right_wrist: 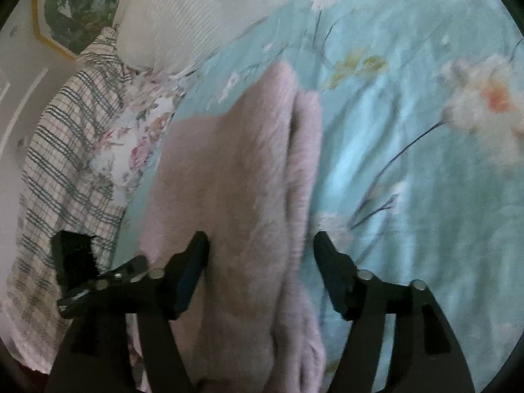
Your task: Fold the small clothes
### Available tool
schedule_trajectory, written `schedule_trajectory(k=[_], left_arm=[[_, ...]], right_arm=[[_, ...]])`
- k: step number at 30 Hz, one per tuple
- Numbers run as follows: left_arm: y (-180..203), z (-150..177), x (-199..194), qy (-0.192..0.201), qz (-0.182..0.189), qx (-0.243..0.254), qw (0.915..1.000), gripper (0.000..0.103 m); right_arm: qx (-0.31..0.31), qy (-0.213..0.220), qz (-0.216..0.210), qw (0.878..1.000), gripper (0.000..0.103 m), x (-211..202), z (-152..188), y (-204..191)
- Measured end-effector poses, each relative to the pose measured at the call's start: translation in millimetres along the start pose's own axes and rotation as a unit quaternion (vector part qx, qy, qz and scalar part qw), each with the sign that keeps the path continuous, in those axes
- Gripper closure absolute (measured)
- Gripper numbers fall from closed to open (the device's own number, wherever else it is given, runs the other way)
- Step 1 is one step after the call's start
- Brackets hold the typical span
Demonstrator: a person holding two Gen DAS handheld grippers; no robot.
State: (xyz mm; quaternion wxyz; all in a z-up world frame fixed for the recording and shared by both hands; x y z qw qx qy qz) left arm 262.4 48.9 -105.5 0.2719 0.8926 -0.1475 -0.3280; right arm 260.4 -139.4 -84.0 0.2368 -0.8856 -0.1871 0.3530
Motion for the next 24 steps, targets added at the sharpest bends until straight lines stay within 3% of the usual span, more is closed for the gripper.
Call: schedule_trajectory(k=[3,8,9,10,11,14,16,18,22,24], left_arm=[[8,-5,-26,0.023,0.024,0.009,0.9994,0.047],[47,17,-38,0.005,0.1,0.053,0.9936,0.048],[56,23,-37,-0.001,0.111,0.065,0.9917,0.048],[62,29,-37,-0.008,0.118,0.075,0.9901,0.049],[66,33,-37,-0.014,0.125,0.084,0.9885,0.049],[78,47,-36,-0.031,0.15,0.102,0.9829,0.049],[80,55,-30,-0.038,0.147,0.112,0.982,0.049],[77,67,-21,-0.055,0.141,0.106,0.9828,0.049],[75,87,-7,-0.079,0.132,0.104,0.9827,0.049],[76,92,-4,-0.082,0.121,0.115,0.9826,0.049]], right_arm=[[-0.027,0.035,0.013,0.999,0.034,-14,-15,-5],[-0.044,0.054,0.023,0.997,0.038,6,-42,-9],[-0.043,0.053,0.024,0.997,0.044,12,-45,-7],[-0.042,0.049,0.024,0.998,0.076,19,-48,-6],[-0.039,0.037,0.02,0.998,0.096,26,-50,-7],[-0.054,0.067,-0.046,0.995,0.096,12,-63,-34],[-0.049,0.077,-0.092,0.992,0.096,6,-67,-47],[-0.019,0.066,-0.105,0.992,0.096,13,-66,-38],[0.032,0.022,0.005,0.999,0.095,45,-50,24],[0.043,0.022,0.014,0.999,0.09,43,-46,30]])
Point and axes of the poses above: each gripper's, at about its wrist camera, not at the fingertips, and x roughly the way its jaws point, y to its right, z to its underside, the point moved 7 cm from there along x, roughly the way its jaws point, and after that the axes turned 13 degrees about y, right-handed, at the moved point
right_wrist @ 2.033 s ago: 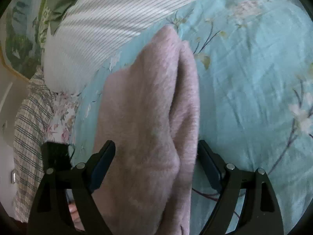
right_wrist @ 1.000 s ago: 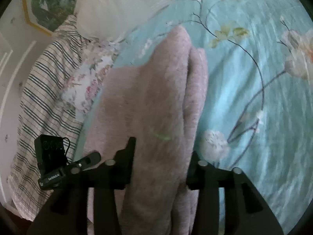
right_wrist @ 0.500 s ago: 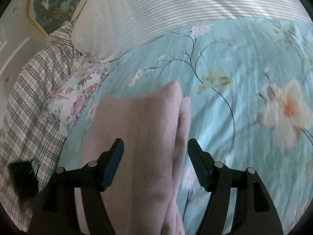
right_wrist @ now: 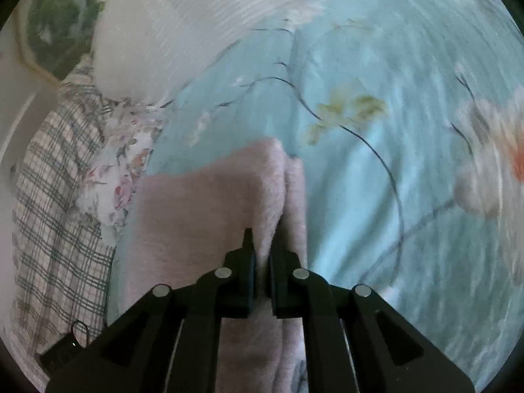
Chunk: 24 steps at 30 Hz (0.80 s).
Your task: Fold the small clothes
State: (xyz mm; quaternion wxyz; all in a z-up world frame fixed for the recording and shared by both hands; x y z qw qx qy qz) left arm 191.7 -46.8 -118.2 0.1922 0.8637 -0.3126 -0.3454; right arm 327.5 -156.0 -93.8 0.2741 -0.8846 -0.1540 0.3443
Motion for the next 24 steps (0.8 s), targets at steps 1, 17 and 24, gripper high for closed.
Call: schedule_trajectory(k=[1,17,24], left_arm=[[1,0,0,0.0,0.0,0.0,1.0,0.049],[-36,-7,-53,0.033,-0.018,-0.034,0.9987,0.047],[-25,-3,-57,0.04,-0.041,-0.011,0.9983,0.049]], right_arm=[[-0.006,0.01,0.008,1.0,0.087,-10,-1,-4],[-0.16,-0.017,0.098,0.982,0.096,-88,107,-30],[-0.11,0.001,0.081,0.991,0.101,-98,102,-15]])
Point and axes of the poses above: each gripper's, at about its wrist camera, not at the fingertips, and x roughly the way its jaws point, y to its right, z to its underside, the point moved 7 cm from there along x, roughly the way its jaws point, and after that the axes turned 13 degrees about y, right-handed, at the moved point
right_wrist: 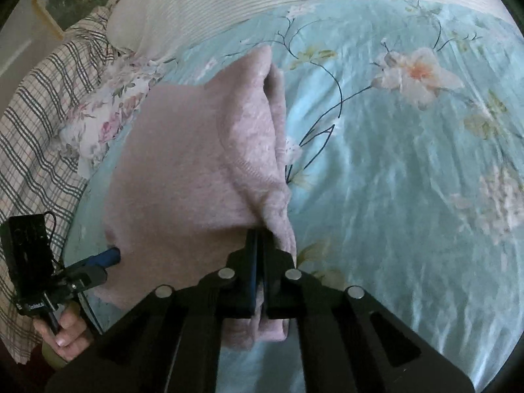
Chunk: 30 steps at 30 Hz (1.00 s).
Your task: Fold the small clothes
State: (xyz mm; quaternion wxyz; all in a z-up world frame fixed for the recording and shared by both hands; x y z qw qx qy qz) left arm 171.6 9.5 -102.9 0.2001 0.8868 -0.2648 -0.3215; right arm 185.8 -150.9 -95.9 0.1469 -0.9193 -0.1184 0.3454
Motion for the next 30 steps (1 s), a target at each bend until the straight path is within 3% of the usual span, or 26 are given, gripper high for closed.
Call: schedule_trajectory(k=[3,5,9,12,17,20,22,24,26,30], left_arm=[[22,-1,-18,0.019,0.034,0.023,0.999,0.049],[36,10,-20,0.002,0.073,0.033,0.9968,0.049],[25,42,0,-0.051,0.032,0.055,0.9967,0.052],[18,43,-4,-0.044,0.04,0.032,0.9977,0.053],[20,43,-6,-0.047,0.029,0.033,0.9979,0.053],[29,25,-14,-0.026,0.033,0.04,0.9983,0.054],[30,2,-20,0.005,0.021,0.049,0.9986,0.05],[23,-24,-18,0.032,-0.005,0.044,0.9985,0.034],[9,-48,-7,0.049,-0.031,0.03,0.9979,0.033],[-21,-83,31,0.051,-0.045,0.001,0.9977,0.034]], right_arm=[[-0.017,0.019,-0.029,0.999,0.097,-25,-1,-19],[-0.028,0.022,-0.054,0.998,0.097,-35,7,-33],[-0.048,-0.024,-0.005,0.999,0.097,-22,38,-16],[-0.006,-0.018,-0.022,1.0,0.097,-21,42,-6],[-0.005,-0.015,-0.019,1.0,0.097,-26,43,-7],[0.002,-0.01,-0.021,1.0,0.097,-31,35,-16],[-0.004,0.018,-0.032,0.999,0.097,-40,16,-28],[-0.003,0.042,-0.034,0.999,0.097,-44,-4,-35],[-0.006,0.056,-0.034,0.998,0.096,-36,-30,-42],[-0.006,0.032,-0.041,0.999,0.096,4,-51,-52]])
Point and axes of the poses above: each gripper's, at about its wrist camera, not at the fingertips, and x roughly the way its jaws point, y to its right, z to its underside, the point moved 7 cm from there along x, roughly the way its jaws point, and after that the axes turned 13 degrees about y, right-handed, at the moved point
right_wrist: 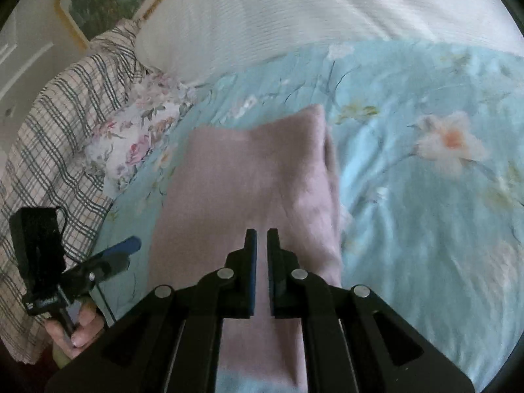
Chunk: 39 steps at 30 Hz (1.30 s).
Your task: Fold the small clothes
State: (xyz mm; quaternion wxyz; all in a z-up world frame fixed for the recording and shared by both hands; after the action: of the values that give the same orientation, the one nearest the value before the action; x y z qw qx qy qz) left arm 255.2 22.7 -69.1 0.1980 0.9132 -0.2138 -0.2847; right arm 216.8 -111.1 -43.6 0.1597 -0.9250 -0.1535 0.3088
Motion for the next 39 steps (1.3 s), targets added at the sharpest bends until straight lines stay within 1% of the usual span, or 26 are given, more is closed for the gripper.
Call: schedule_trajectory(k=[2,4,5,6,7,10,12,14,16,18,20,22,23,24,25,26,27,28,29,31,34,35,37,39], left_arm=[[-16,-6,20,-0.009,-0.02,-0.01,0.9997,0.034],[-36,-4,40,-0.036,-0.031,-0.034,0.9983,0.039],[-45,-3,47,-0.048,-0.038,-0.042,0.9972,0.044],[-47,-3,50,-0.049,-0.039,-0.044,0.9971,0.045],[-45,-3,50,-0.044,-0.038,-0.039,0.9975,0.044],[-41,-1,52,-0.043,-0.052,-0.003,0.9977,0.044],[-37,1,48,-0.04,-0.061,0.012,0.9973,0.044],[-33,2,41,-0.039,-0.069,0.018,0.9967,0.044],[-25,3,24,-0.03,-0.068,0.021,0.997,0.044],[-14,6,5,-0.021,-0.057,0.018,0.998,0.044],[-6,13,-13,-0.016,-0.056,0.02,0.9981,0.043],[-1,22,-30,-0.013,-0.069,0.028,0.9972,0.04],[2,28,-38,-0.011,-0.079,0.032,0.9963,0.035],[2,32,-44,-0.011,-0.091,0.032,0.9953,0.024],[1,38,-51,-0.011,-0.107,0.028,0.9938,0.017],[-1,44,-57,-0.01,-0.122,0.021,0.9923,0.012],[-2,51,-63,-0.012,-0.128,0.012,0.9917,0.012],[-3,57,-67,-0.015,-0.125,0.004,0.992,0.012],[-3,63,-71,-0.019,-0.123,-0.002,0.9923,0.012],[-7,73,-78,-0.024,-0.13,-0.006,0.9912,0.012],[-9,82,-88,-0.029,-0.147,-0.001,0.9887,0.012],[-8,85,-92,-0.03,-0.154,0.006,0.9876,0.012],[-5,86,-97,-0.029,-0.164,0.022,0.9857,0.012],[-1,88,-101,-0.028,-0.182,0.043,0.982,0.012]], right_arm=[[0.014,-0.013,0.012,1.0,0.096,22,-1,10],[0.032,-0.018,0.017,0.999,0.097,39,0,22],[0.036,-0.018,0.02,0.999,0.099,42,0,26],[0.041,-0.014,0.026,0.999,0.099,43,-1,31],[0.047,-0.01,0.029,0.998,0.1,43,0,34],[0.064,-0.005,0.021,0.998,0.1,41,1,36],[0.058,-0.006,0.025,0.998,0.1,40,1,37],[0.059,-0.007,0.028,0.998,0.1,38,1,37],[0.056,0.002,0.029,0.998,0.097,29,0,32],[0.046,0.013,0.029,0.998,0.096,16,1,23],[0.04,0.021,0.018,0.999,0.096,0,5,12],[0.03,0.024,0.01,0.999,0.096,-15,12,1],[0.025,0.025,0.009,0.999,0.096,-19,15,-3],[0.021,0.024,0.007,0.999,0.096,-24,19,-6],[0.018,0.022,0.004,1.0,0.095,-27,24,-9],[0.019,0.016,0.0,1.0,0.092,-30,31,-12],[0.022,0.013,-0.003,1.0,0.089,-31,35,-12],[0.025,0.01,-0.005,1.0,0.081,-33,40,-11],[0.027,0.01,-0.003,1.0,0.068,-35,45,-10],[0.024,0.011,0.011,1.0,0.057,-39,57,-2],[0.04,0.002,0.037,0.999,0.057,-39,72,18],[0.051,0.001,0.037,0.998,0.057,-39,77,24],[0.06,0.008,0.032,0.998,0.057,-44,80,26],[0.051,0.014,0.045,0.998,0.057,-51,80,24]])
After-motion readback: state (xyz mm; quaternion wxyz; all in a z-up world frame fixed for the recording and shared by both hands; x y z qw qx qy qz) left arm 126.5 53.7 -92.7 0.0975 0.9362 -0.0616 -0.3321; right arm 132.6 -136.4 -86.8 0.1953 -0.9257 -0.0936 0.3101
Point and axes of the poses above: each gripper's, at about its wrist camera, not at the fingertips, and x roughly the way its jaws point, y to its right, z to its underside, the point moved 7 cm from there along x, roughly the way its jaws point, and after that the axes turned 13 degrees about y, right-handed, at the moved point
